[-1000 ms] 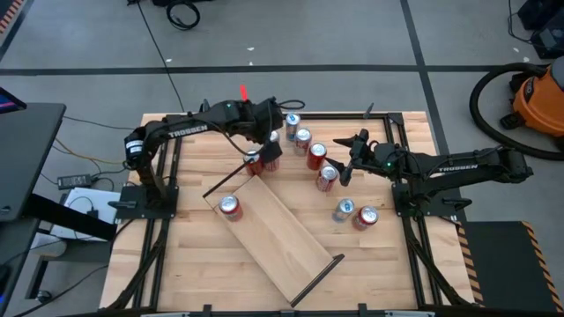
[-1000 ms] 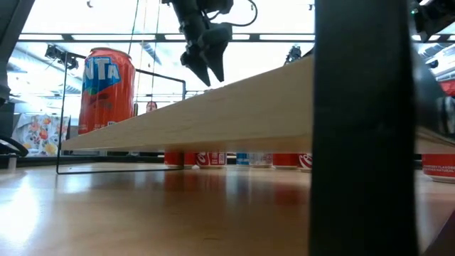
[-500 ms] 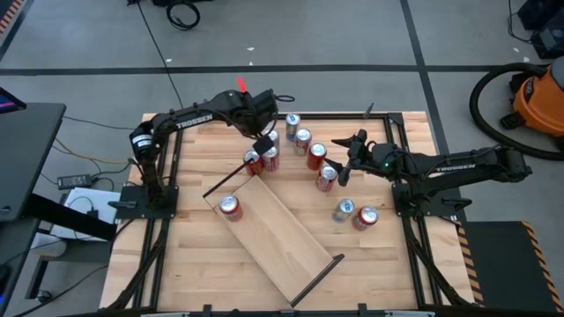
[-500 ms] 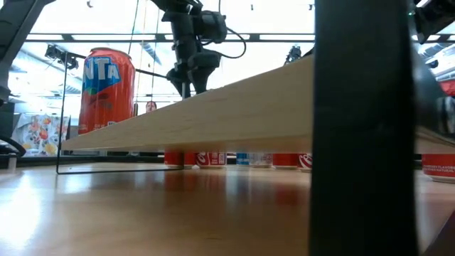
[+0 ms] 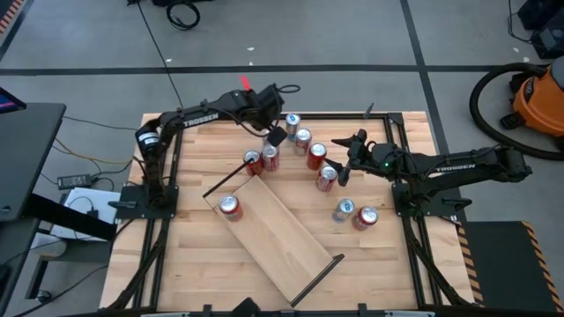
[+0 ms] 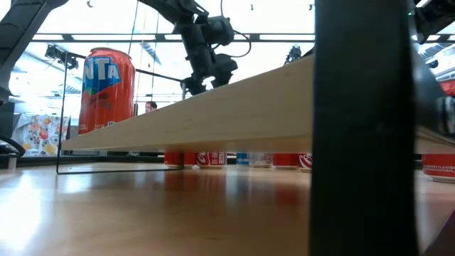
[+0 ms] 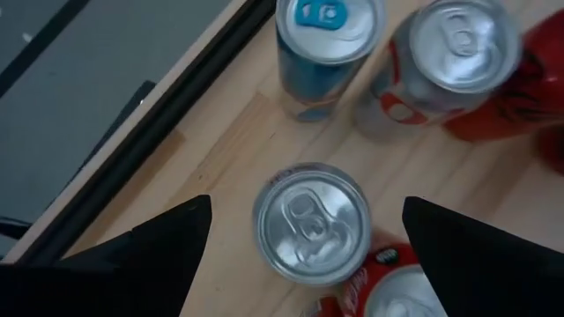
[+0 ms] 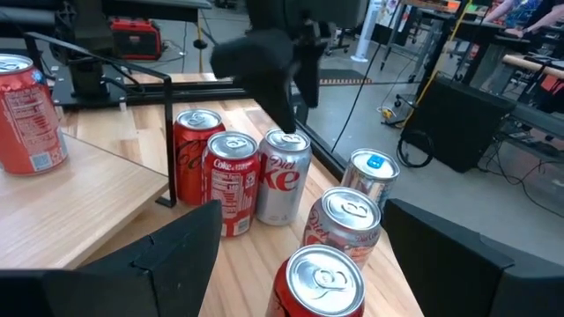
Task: Place canned beverage on shelf
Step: Put the left silver soda can on the shelf
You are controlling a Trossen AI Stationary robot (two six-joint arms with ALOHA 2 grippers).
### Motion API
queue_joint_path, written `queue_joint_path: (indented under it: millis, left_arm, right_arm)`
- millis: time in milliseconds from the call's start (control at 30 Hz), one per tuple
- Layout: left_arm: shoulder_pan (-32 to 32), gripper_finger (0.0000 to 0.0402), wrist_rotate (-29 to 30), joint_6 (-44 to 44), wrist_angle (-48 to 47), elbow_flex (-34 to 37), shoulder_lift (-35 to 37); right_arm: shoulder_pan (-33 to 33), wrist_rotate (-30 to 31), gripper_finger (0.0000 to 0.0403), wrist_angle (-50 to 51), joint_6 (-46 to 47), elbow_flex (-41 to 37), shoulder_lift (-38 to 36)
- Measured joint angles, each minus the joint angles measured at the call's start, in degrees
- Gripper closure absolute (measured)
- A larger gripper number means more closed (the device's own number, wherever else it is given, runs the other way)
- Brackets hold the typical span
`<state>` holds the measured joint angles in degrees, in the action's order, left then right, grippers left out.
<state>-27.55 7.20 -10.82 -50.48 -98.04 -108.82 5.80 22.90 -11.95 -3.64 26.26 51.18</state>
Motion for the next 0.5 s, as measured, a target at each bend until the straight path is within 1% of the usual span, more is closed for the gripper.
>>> queue_joint_path:
  millis: [133,500]
  left_arm:
    - [-0.11,0.0017,0.65,-0.36,-0.05,0.04,-2.31]
    - [0.16,0.0017,1.56,-0.08,-0.20,0.02,-5.34]
  right_arm:
    - [0.00,-0.01,0.0076,0.03,-0.08,0.00,0.00]
    - [0.00,-0.02,0.0076,0.14,-0.20,0.00,0.00]
